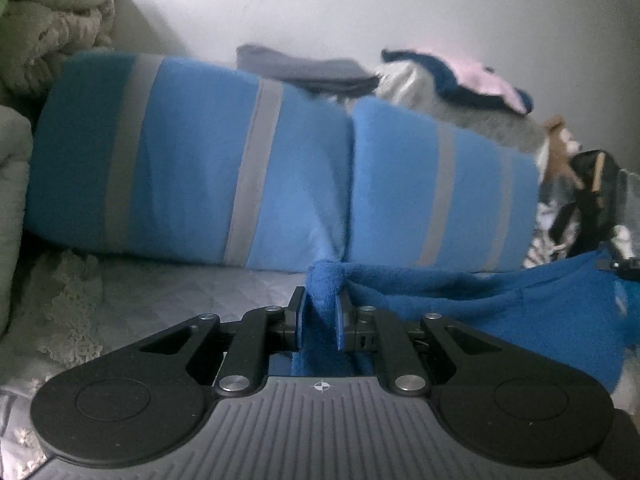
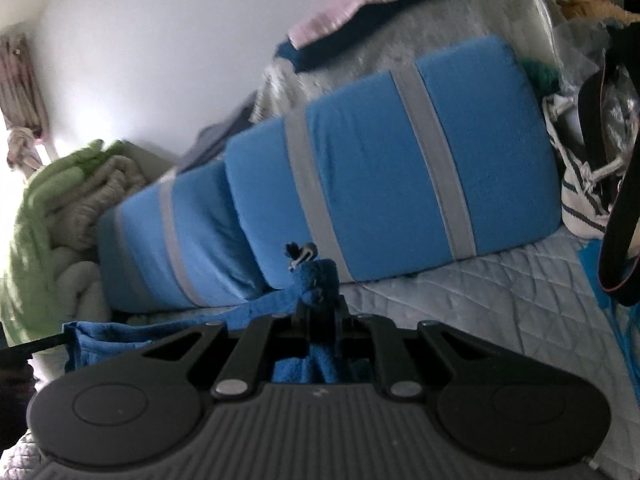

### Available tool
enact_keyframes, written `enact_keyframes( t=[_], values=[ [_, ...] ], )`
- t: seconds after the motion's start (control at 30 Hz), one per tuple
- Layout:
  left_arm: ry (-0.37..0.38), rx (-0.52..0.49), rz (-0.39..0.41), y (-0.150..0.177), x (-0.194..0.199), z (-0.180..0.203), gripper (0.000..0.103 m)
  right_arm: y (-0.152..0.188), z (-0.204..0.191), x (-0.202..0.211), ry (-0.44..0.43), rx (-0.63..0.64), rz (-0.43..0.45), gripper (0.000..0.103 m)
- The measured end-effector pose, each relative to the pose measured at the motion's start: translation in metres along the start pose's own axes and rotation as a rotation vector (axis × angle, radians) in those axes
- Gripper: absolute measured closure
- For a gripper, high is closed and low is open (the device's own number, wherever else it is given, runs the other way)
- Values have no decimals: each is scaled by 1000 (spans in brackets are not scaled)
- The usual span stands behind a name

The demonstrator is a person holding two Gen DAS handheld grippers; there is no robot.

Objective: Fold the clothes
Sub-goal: 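Lift the hoodie with both tools and stretch it between them, then lower the hoodie onto the bed and open both tools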

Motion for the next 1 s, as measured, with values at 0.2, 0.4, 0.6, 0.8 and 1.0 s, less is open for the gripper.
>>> enact_keyframes(
  t=[0.2, 0.4, 0.6, 0.8, 1.0],
  values=[
    [-34, 13, -19, -9, -40, -14, 89, -7, 5, -46, 48, 5, -28, 92],
    [-89, 1, -86, -8, -82, -22, 89, -14, 7, -89, 85, 21, -58, 92],
    [-164, 9, -201, 12, -123, -36, 89, -8, 11, -134, 143, 42, -101, 92],
    [-201, -1, -249, 29, -144, -40, 88, 10, 16, -162, 191, 65, -143, 92],
    [-201, 2, -254, 22, -142, -39, 84, 13, 18, -164, 206, 69, -148, 91]
  ],
)
Point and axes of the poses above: each gripper's, at about its wrist camera, not at the fingertips, and x roughly against the way its jaws point, z to its right, y to its underside, the point moved 1 cm from there along -x, roughly the way its jaws point, and after that the axes turned 7 degrees about y, right-handed, at the moved point
